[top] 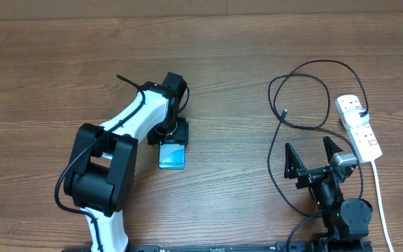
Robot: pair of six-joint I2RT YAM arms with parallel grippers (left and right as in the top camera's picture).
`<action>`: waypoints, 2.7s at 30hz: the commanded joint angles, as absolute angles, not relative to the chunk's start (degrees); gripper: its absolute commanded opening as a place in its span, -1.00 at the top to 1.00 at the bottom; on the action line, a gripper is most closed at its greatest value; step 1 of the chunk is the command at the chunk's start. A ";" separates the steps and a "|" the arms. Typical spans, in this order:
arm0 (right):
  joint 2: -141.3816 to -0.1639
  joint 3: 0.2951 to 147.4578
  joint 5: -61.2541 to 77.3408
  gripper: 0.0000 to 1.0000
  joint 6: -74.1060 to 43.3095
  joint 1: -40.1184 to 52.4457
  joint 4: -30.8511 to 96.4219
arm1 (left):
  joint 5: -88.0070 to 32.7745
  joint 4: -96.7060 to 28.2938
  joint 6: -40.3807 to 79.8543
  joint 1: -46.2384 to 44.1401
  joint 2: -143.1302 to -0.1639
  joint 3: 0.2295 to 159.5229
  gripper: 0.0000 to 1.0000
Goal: Plug charger to phone and switch on socket
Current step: 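Lift the phone upright with the left gripper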
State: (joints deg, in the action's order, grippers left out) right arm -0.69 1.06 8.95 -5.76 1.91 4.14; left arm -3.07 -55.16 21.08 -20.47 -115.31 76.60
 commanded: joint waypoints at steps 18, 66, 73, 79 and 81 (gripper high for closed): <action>-0.23 0.45 8.60 -1.00 -5.30 2.20 3.97 | -12.19 -69.84 21.50 -20.16 -116.90 94.67 -0.25; -0.23 0.45 8.47 -0.99 -5.26 2.20 3.29 | -22.57 -70.54 30.96 -14.63 -116.90 95.33 -0.17; -0.23 0.47 13.67 -1.00 -9.58 2.20 3.29 | -22.52 -70.50 32.21 -14.63 -116.90 95.33 -0.17; -0.23 0.47 26.98 -1.00 -25.58 2.20 3.05 | -22.52 -70.50 34.04 -14.63 -116.90 95.33 -0.17; -0.23 0.47 30.15 -1.00 -31.81 2.20 3.07 | -22.55 -70.50 35.16 -14.63 -116.90 95.33 -0.18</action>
State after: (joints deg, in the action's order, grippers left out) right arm -0.69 1.06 21.91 -19.53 1.91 3.60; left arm -20.88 -70.32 32.58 -14.85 -116.71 93.49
